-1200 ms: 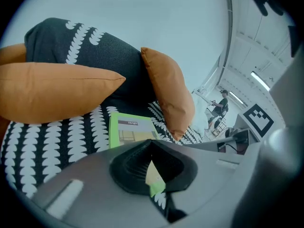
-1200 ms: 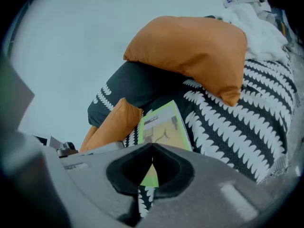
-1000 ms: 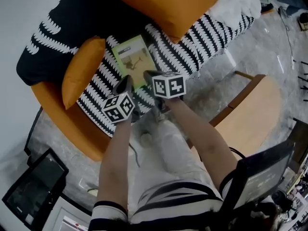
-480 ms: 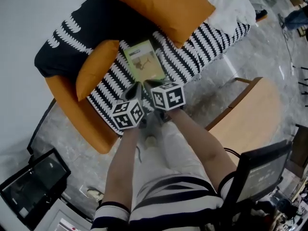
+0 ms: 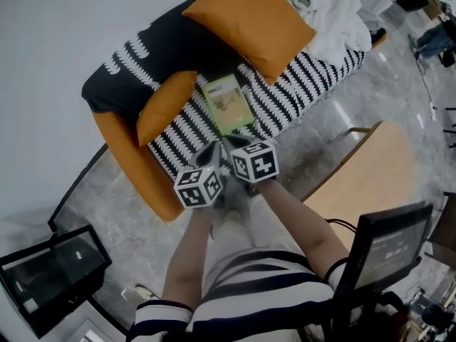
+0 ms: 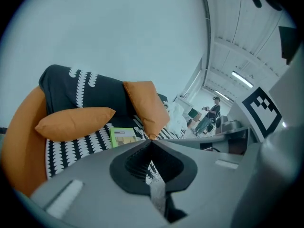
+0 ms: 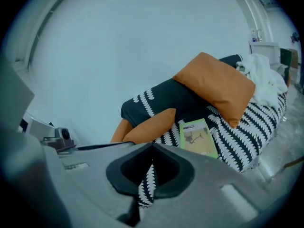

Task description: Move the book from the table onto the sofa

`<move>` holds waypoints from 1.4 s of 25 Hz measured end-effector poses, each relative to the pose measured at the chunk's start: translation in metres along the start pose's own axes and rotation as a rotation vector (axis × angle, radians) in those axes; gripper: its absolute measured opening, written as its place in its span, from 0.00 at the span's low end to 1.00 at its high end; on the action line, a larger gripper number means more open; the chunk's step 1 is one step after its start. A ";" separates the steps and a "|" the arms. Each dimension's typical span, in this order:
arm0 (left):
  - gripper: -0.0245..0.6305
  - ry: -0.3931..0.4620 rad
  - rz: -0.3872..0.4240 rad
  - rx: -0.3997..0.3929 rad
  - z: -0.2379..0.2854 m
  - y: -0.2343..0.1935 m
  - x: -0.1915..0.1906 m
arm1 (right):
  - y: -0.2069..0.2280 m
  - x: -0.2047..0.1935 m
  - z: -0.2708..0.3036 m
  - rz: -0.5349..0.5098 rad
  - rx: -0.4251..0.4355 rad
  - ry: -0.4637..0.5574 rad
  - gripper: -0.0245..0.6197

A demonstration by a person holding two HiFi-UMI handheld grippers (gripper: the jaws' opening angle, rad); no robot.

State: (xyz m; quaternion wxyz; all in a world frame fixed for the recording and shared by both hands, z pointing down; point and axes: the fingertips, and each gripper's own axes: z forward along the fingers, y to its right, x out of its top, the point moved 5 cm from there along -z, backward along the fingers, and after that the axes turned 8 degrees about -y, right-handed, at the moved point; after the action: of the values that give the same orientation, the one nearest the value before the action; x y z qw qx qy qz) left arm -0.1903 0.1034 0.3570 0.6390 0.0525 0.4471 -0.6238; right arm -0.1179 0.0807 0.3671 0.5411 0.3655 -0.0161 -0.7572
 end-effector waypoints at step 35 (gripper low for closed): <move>0.04 0.062 0.132 -0.113 -0.174 0.083 -0.076 | -0.113 -0.114 -0.136 -0.091 -0.119 0.151 0.03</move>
State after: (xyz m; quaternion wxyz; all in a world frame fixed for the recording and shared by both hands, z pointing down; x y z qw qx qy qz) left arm -0.1950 0.2867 0.2610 0.6665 0.0650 0.4969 -0.5520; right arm -0.1142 0.2730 0.2812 0.5267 0.3891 0.0865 -0.7509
